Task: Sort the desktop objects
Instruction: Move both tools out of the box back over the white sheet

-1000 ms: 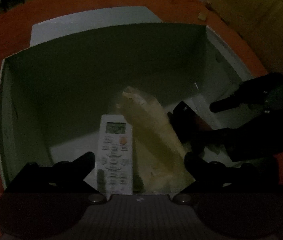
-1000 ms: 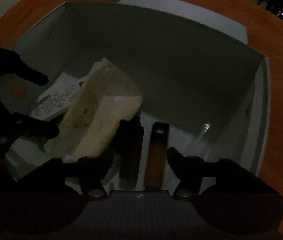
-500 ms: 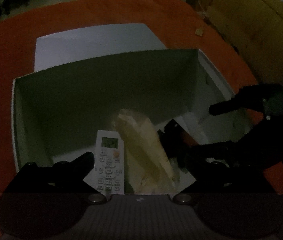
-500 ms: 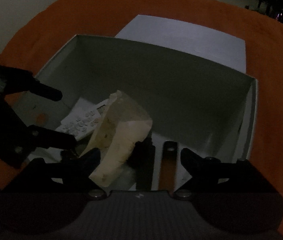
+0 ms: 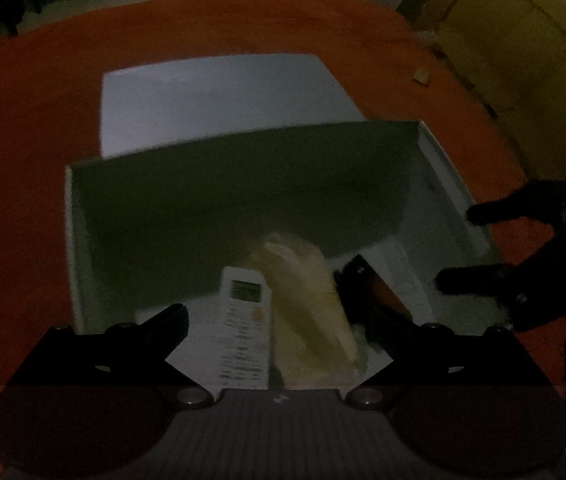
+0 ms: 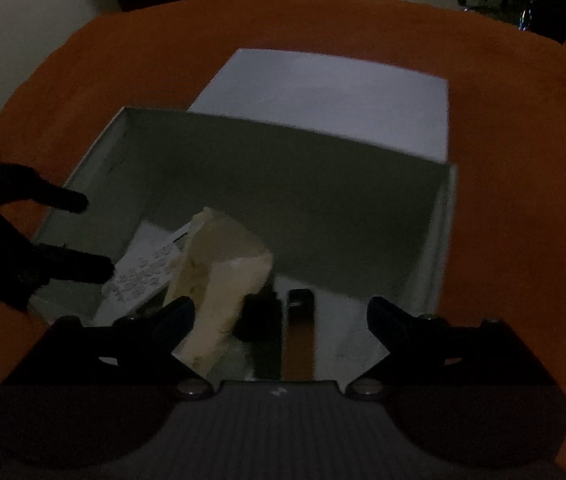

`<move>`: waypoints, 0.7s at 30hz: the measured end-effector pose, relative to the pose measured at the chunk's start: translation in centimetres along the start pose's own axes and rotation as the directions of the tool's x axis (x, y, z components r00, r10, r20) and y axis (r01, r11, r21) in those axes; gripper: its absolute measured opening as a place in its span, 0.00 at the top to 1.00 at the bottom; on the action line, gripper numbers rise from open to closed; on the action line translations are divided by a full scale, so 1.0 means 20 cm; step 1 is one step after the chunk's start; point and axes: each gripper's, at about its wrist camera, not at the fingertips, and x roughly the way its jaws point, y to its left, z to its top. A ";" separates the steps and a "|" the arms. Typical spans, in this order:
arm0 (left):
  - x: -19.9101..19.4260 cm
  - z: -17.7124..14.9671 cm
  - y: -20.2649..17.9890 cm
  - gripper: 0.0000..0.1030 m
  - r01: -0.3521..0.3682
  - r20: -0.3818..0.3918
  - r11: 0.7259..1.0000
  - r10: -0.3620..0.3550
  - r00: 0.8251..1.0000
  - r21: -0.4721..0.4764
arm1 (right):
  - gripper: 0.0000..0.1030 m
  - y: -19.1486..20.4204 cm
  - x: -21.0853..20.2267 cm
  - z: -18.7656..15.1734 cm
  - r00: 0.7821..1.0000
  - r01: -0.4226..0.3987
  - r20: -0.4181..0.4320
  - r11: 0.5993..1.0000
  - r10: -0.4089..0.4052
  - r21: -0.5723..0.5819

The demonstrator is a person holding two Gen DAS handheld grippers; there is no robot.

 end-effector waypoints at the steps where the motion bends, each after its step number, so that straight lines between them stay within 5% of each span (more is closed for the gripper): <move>1: -0.02 0.02 0.00 0.02 -0.009 0.001 1.000 0.009 1.000 0.006 | 0.07 -0.01 -0.03 0.02 1.000 0.008 -0.003 1.000 -0.008 -0.018; 7: -0.16 0.18 0.02 0.00 -0.054 0.015 0.997 0.053 0.998 0.055 | 0.07 -0.04 -0.18 0.19 0.998 0.063 0.008 0.996 -0.063 -0.066; 14: -0.20 0.49 0.09 0.00 -0.091 0.147 0.994 0.082 0.986 0.059 | 0.05 -0.25 -0.19 0.51 1.000 0.017 0.015 0.992 -0.019 0.123; 21: 0.00 0.72 0.27 0.00 -0.163 0.203 0.987 0.160 0.966 0.000 | 0.04 -0.48 -0.07 0.70 0.996 0.025 0.084 0.977 -0.044 0.212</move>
